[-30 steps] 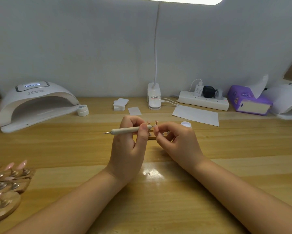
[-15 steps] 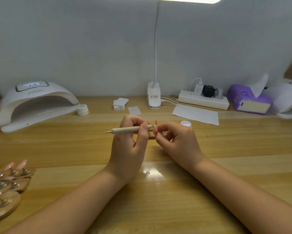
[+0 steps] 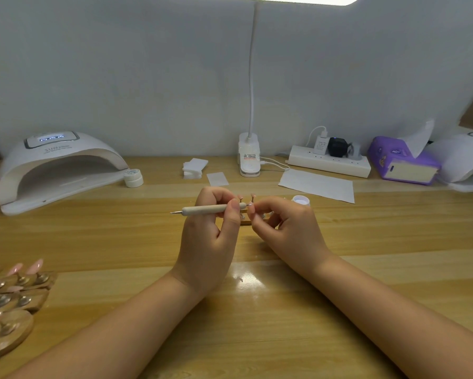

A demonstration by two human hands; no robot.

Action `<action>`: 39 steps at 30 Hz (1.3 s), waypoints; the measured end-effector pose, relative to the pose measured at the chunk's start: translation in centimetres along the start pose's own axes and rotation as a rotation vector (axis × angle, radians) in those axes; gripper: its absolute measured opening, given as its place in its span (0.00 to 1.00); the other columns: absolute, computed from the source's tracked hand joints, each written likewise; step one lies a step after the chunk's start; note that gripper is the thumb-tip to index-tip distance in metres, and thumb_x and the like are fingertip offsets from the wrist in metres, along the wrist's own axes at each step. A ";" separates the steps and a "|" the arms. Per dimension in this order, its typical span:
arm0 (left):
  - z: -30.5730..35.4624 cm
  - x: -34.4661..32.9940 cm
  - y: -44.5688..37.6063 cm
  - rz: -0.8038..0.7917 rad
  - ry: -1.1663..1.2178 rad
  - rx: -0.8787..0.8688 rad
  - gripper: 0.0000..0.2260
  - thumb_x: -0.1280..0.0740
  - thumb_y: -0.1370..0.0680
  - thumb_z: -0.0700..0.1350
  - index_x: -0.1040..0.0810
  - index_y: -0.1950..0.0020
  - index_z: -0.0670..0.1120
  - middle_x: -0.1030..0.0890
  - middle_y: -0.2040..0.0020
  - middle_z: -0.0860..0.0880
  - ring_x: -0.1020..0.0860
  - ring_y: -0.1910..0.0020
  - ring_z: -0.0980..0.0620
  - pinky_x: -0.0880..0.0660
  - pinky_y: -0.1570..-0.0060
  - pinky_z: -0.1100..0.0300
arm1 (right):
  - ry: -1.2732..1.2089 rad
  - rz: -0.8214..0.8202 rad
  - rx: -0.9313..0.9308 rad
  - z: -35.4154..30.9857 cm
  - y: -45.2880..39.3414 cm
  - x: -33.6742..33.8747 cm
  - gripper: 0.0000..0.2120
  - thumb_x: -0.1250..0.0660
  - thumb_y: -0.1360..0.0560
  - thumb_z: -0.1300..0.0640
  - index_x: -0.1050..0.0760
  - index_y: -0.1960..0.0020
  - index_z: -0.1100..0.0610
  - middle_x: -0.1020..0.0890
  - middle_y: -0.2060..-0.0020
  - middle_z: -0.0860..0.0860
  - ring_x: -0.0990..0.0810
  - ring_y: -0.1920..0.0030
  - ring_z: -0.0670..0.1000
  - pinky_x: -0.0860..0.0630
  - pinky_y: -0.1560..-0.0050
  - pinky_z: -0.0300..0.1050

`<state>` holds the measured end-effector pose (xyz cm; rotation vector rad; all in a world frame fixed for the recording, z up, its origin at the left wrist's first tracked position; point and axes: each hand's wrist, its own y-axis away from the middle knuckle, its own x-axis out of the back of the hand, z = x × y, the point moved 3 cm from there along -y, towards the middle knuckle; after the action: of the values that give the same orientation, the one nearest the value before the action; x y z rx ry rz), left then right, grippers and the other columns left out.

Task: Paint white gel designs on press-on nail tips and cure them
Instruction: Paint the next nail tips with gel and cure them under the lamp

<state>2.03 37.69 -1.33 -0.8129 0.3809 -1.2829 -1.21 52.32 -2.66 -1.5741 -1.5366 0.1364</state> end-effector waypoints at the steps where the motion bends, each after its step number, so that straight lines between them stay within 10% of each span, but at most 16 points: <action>1: 0.0 0.0 0.0 0.001 -0.001 0.003 0.02 0.39 0.21 0.43 0.28 0.53 0.46 0.23 0.61 0.55 0.22 0.59 0.61 0.28 0.60 0.72 | 0.000 0.001 0.003 0.0 0.0 0.0 0.04 0.29 0.27 0.61 0.18 0.54 0.54 0.17 0.62 0.43 0.23 0.69 0.49 0.23 0.64 0.55; 39: 0.1 0.3 0.1 0.034 0.039 -0.007 0.05 0.42 0.22 0.50 0.29 0.54 0.51 0.24 0.62 0.54 0.23 0.60 0.58 0.28 0.61 0.70 | 0.018 -0.029 -0.014 -0.5 0.1 0.1 0.03 0.30 0.26 0.60 0.17 0.53 0.56 0.17 0.60 0.45 0.22 0.68 0.50 0.23 0.63 0.55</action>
<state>2.22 37.46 -1.26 -0.7856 0.4292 -1.2683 -0.82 52.19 -2.41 -1.5593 -1.5480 0.0953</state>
